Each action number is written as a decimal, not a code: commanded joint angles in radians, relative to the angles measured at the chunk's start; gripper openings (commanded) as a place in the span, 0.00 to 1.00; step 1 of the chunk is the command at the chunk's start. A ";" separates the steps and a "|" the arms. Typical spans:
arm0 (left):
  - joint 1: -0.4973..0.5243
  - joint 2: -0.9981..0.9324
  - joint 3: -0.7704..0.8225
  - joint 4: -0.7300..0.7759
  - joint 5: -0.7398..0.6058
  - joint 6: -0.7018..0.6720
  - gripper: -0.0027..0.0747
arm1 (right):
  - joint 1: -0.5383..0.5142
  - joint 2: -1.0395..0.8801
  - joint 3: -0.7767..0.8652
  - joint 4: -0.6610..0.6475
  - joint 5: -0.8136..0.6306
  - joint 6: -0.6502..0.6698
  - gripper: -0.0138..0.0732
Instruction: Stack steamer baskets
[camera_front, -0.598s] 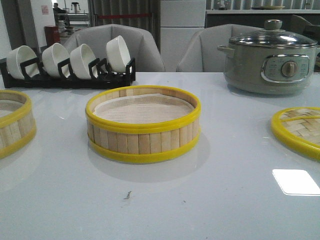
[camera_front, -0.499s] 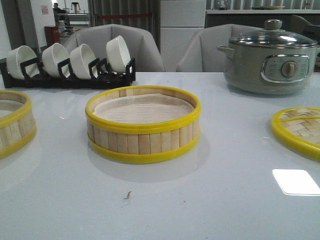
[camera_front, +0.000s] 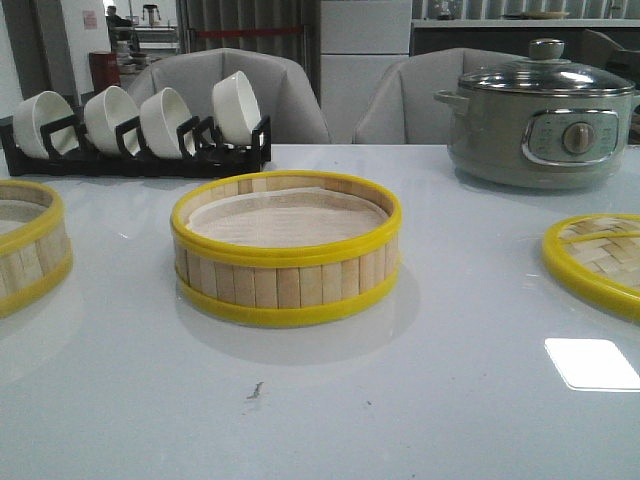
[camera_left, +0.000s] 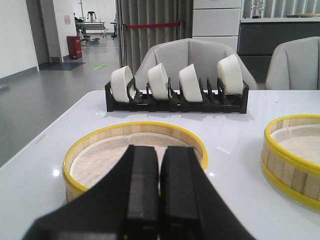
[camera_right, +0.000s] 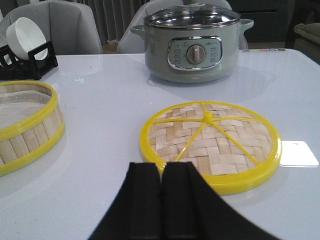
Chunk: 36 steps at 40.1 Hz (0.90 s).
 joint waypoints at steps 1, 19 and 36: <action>0.003 -0.013 0.003 -0.004 -0.083 -0.002 0.14 | -0.001 -0.021 -0.016 -0.010 -0.089 -0.011 0.22; -0.009 0.033 -0.006 0.006 -0.064 -0.002 0.14 | -0.001 -0.021 -0.016 -0.010 -0.089 -0.011 0.22; -0.075 0.784 -0.675 -0.039 0.150 -0.004 0.14 | -0.001 -0.021 -0.016 -0.010 -0.089 -0.011 0.22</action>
